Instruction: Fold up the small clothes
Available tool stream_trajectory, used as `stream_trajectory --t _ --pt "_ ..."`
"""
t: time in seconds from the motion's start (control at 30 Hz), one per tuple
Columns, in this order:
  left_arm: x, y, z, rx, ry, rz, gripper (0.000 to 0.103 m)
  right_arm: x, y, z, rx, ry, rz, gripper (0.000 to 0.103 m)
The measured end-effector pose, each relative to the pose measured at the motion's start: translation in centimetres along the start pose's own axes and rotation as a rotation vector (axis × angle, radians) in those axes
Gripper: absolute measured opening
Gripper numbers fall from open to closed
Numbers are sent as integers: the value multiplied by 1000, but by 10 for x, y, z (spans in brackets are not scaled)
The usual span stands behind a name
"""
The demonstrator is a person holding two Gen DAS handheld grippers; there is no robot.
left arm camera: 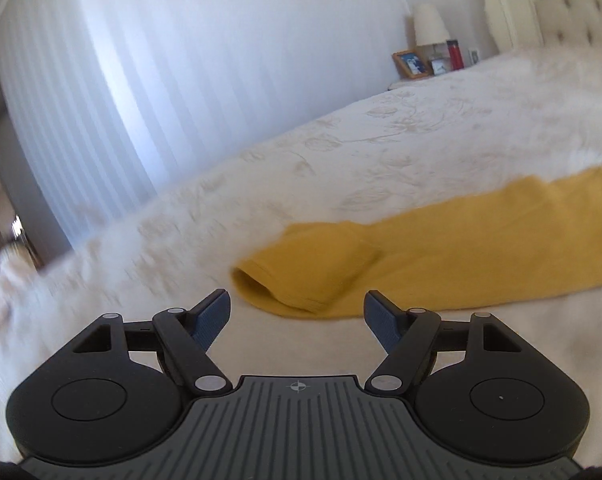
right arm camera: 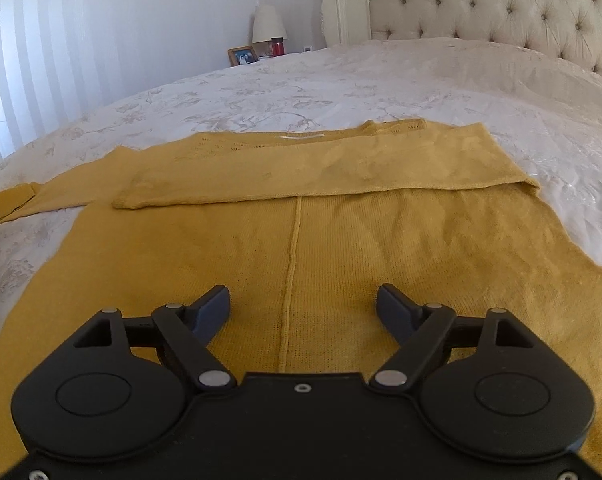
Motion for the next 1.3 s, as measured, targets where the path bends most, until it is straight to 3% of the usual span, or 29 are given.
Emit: stream_trajectory --t 0.1,0.23,0.37,0.5,0.57,0.67,0.73,0.9,1.03,1.17,1.3 --pt "-12 -7 -3 -124 -46 56 73 1 0 -1 2 -1 -1 83" --pt "-26 -10 7 -299 -52 104 73 0 0 0 -1 -5 -3 83" --pt "-41 -4 33 -449 -5 96 73 0 0 -1 6 -3 -7 85" --pt "-62 1 49 -480 2 40 71 -1 0 -2 10 -4 -11 85" --pt "-66 0 55 -481 13 33 65 -1 0 -2 11 -5 -13 86" --pt "-70 3 61 -513 65 0 40 -3 0 -2 13 -6 -17 87" --pt "-78 3 60 -478 136 -68 4 -3 0 -2 12 -7 -17 87" --pt "-86 -21 28 -152 290 -188 3 -3 -1 -1 4 -21 -21 87" --pt "-69 -48 0 101 412 -209 3 -3 -2 2 -11 -37 -22 87" --pt "-39 -84 -2 233 529 -198 3 0 -5 4 -26 -55 -28 87" --pt "-3 -121 23 297 674 -162 3 10 -9 5 -35 -81 -30 85"
Point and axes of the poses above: each gripper's, at about its wrist camera, not at the fingertips, and x roughly against the way its jaws point, z to its right, y to its underside, the point moved 5 cm from there along -x, roughly the way its jaws point, and after that the axes turned 1 degree about x, right-handed, at the moved point
